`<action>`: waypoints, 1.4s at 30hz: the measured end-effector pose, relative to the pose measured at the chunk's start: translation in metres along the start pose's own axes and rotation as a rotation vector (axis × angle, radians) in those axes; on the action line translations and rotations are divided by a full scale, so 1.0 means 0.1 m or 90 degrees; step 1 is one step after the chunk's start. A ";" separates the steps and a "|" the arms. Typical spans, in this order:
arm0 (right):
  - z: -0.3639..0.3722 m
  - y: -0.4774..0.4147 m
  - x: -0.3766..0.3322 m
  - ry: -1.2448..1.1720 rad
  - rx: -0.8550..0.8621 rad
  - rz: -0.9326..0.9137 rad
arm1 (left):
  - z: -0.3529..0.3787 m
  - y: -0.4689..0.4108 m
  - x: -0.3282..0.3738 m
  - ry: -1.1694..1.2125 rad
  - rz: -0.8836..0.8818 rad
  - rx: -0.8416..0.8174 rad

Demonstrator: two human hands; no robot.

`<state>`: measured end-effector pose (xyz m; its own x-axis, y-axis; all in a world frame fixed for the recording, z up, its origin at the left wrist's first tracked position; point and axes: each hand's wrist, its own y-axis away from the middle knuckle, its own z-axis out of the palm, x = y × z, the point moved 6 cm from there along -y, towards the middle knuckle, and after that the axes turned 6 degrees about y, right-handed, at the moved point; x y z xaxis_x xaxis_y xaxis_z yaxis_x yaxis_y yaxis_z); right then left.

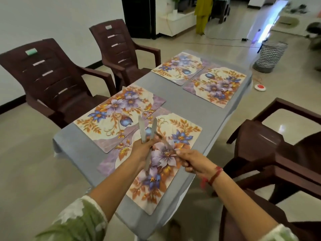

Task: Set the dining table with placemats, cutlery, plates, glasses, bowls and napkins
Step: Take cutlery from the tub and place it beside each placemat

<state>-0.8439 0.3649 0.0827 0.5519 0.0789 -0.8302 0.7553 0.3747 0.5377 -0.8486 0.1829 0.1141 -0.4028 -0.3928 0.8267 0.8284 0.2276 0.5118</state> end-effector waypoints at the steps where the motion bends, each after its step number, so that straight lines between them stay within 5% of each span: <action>1: -0.14 -0.11 -0.09 0.058 0.062 -0.043 | 0.02 -0.09 0.02 0.000 0.003 0.024; 6: -0.91 -0.65 -0.57 0.472 0.369 -0.265 | 0.02 -0.51 0.13 -0.039 0.052 0.129; 11: -1.26 -1.47 -0.50 0.698 0.341 -0.173 | 0.01 -0.72 -0.05 -0.017 0.037 0.144; 15: -1.24 -1.83 -0.44 0.654 0.335 -0.157 | -0.05 -0.75 -0.20 -0.011 0.032 0.177; 21: -1.13 -2.01 -0.44 0.844 0.378 -0.254 | -0.07 -0.79 -0.24 -0.008 0.023 0.201; 27: -1.29 -2.13 -0.31 0.596 0.424 -0.170 | -0.03 -0.82 -0.29 -0.004 0.008 0.193; 34: -1.23 -2.01 -0.39 0.614 0.434 -0.237 | 0.05 -0.70 -0.32 -0.003 0.006 0.187; 39: -1.14 -1.29 -0.57 0.294 0.476 -0.314 | 0.16 -0.41 -0.29 -0.018 0.005 0.178; 42: -0.83 -0.64 -0.47 0.174 0.386 -0.301 | 0.29 -0.08 -0.33 0.026 -0.027 0.122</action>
<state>-0.9474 0.4137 0.0748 0.0807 0.2895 -0.9538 0.9900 -0.1344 0.0430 -0.8532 0.2201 0.0898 -0.4160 -0.4403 0.7957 0.7203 0.3745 0.5838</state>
